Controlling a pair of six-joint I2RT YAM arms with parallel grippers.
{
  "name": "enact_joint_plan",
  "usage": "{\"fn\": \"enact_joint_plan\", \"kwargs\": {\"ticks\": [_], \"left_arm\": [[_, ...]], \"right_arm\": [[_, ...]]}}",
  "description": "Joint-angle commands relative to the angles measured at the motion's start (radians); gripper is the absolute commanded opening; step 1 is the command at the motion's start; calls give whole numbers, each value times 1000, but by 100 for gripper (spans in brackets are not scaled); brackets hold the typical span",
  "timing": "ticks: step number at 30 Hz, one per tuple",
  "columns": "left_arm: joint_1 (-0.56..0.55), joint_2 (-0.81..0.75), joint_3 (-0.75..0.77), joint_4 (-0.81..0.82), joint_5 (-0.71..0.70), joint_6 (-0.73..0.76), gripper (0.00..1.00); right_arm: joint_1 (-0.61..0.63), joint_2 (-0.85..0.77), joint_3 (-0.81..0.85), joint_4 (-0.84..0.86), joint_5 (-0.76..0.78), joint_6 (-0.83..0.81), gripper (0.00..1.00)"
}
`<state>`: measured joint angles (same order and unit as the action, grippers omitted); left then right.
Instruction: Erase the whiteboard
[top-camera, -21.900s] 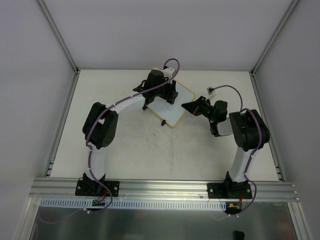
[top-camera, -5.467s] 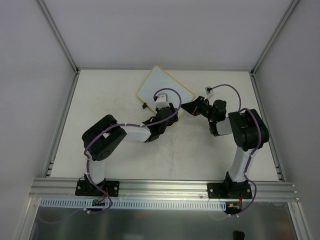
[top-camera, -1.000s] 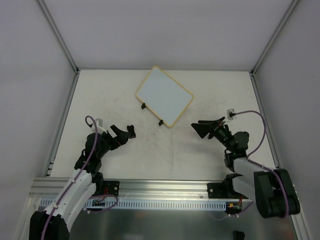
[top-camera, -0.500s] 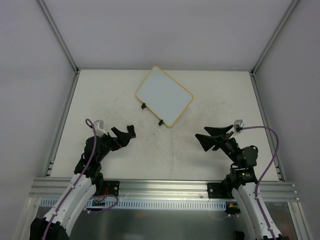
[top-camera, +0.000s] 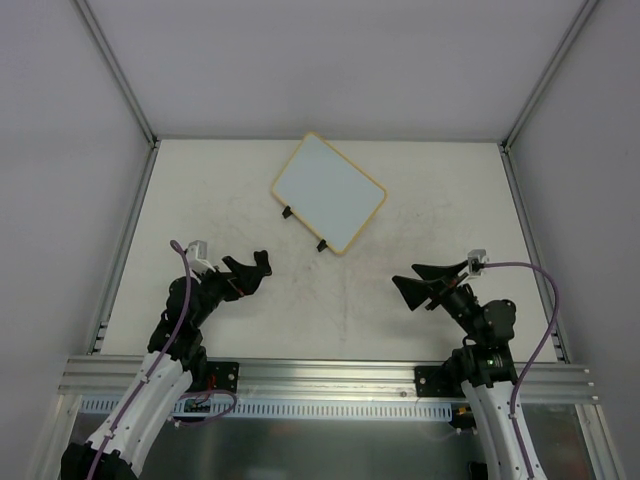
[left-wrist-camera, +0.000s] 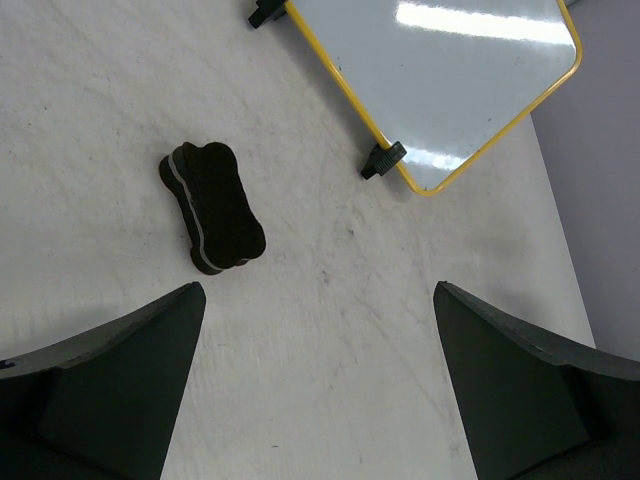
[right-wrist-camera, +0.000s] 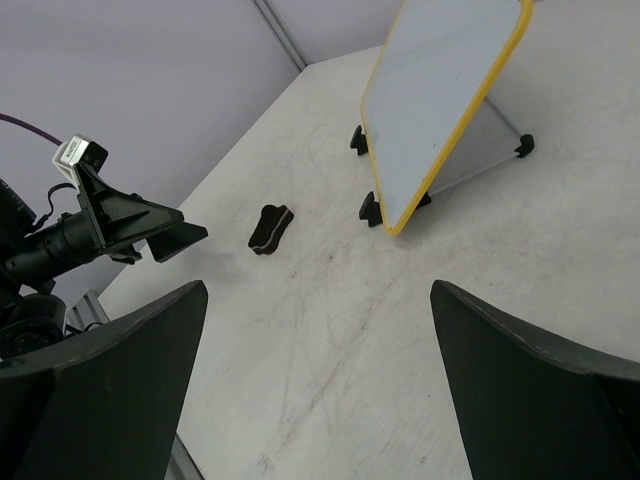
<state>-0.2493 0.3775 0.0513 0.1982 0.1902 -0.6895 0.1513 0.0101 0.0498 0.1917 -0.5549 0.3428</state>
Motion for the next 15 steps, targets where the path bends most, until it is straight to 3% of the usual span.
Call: {"fn": "enact_joint_plan", "kwargs": {"ticks": [1,15], "left_arm": [[-7,-11,-13,34,14,19,99],[-7,-31,-14,9,3,18,99]], "right_arm": [[5,13,-85,14,-5,-5,99],[7,37,-84,34,-14,-5,99]]}}
